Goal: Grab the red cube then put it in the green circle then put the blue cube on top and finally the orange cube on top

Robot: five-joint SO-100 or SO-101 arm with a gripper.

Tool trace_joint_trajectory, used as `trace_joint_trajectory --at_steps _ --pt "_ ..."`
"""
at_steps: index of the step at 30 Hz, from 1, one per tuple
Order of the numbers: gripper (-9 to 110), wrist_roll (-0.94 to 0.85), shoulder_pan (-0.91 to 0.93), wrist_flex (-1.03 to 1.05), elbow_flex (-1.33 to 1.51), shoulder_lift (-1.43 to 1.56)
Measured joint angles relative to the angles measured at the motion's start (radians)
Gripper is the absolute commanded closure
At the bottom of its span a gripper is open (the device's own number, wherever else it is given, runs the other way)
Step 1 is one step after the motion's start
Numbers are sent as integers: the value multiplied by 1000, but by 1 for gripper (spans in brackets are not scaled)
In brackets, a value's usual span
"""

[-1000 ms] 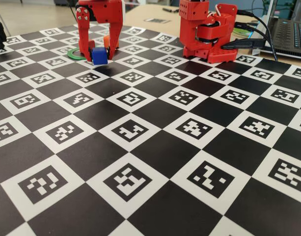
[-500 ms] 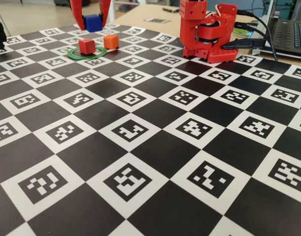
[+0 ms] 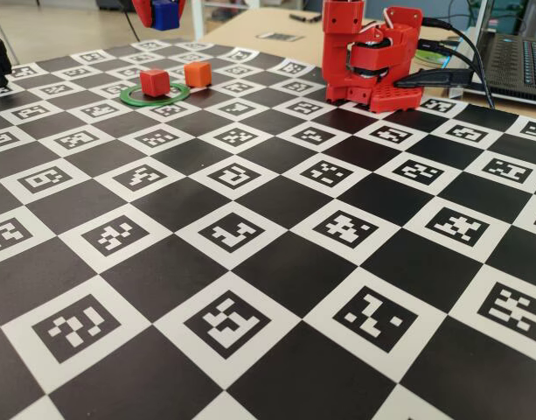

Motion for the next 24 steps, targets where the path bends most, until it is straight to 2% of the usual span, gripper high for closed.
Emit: trace_joint_trajectory --at_steps 12,24 --pt "94 -28 9 -153 0 -94" --pt "94 9 9 -218 74 -137"
